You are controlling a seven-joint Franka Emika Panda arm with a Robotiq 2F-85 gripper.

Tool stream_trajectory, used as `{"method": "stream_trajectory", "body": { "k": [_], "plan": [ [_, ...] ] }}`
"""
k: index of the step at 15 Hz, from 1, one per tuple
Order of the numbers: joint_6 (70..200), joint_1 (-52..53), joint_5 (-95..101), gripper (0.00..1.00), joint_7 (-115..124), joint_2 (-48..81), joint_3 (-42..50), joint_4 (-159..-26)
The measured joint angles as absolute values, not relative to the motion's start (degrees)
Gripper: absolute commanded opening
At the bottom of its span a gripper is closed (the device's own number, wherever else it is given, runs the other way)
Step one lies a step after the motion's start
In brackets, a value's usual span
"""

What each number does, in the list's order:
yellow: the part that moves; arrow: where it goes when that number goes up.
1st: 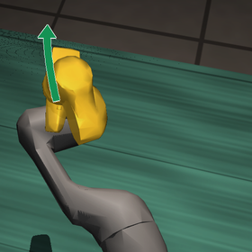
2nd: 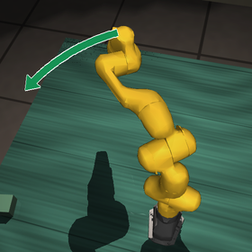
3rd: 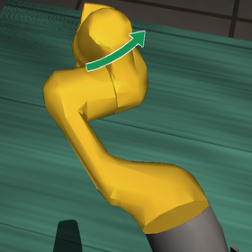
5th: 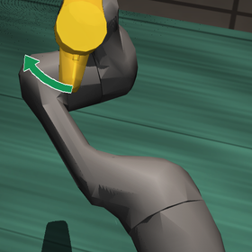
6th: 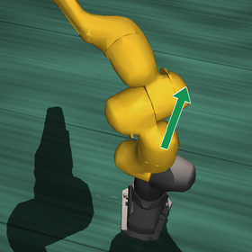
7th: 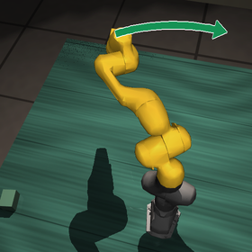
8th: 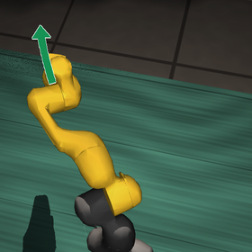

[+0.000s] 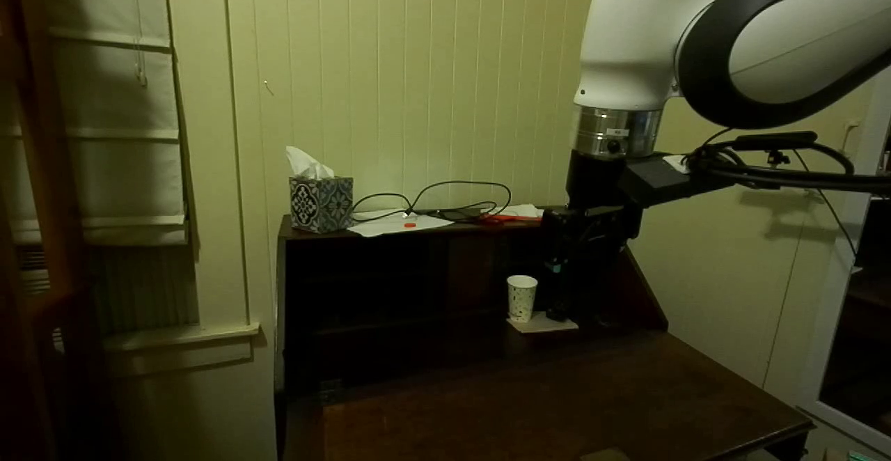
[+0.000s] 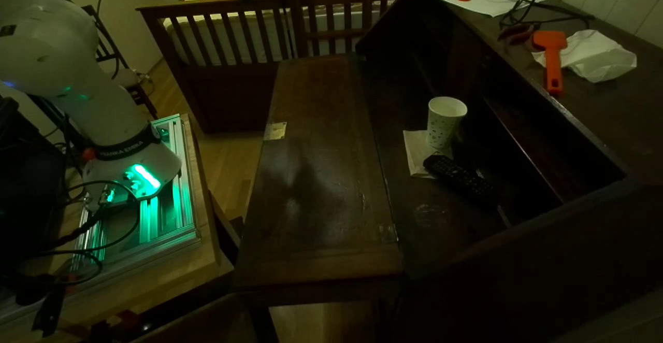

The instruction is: Place the coffee cup on top of the cabinet.

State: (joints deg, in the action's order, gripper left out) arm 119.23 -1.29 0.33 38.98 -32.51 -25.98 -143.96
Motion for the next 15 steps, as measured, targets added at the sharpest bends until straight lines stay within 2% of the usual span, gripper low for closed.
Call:
{"method": "stream_trajectory", "body": {
  "k": [8,15],
  "plan": [
    [119.2,-0.5,0.4,1.0,38.7,-32.4,-25.0,-144.0],
    [122.1,0.9,4.2,1.0,12.8,-27.1,-11.3,-143.0]
  ]
}}
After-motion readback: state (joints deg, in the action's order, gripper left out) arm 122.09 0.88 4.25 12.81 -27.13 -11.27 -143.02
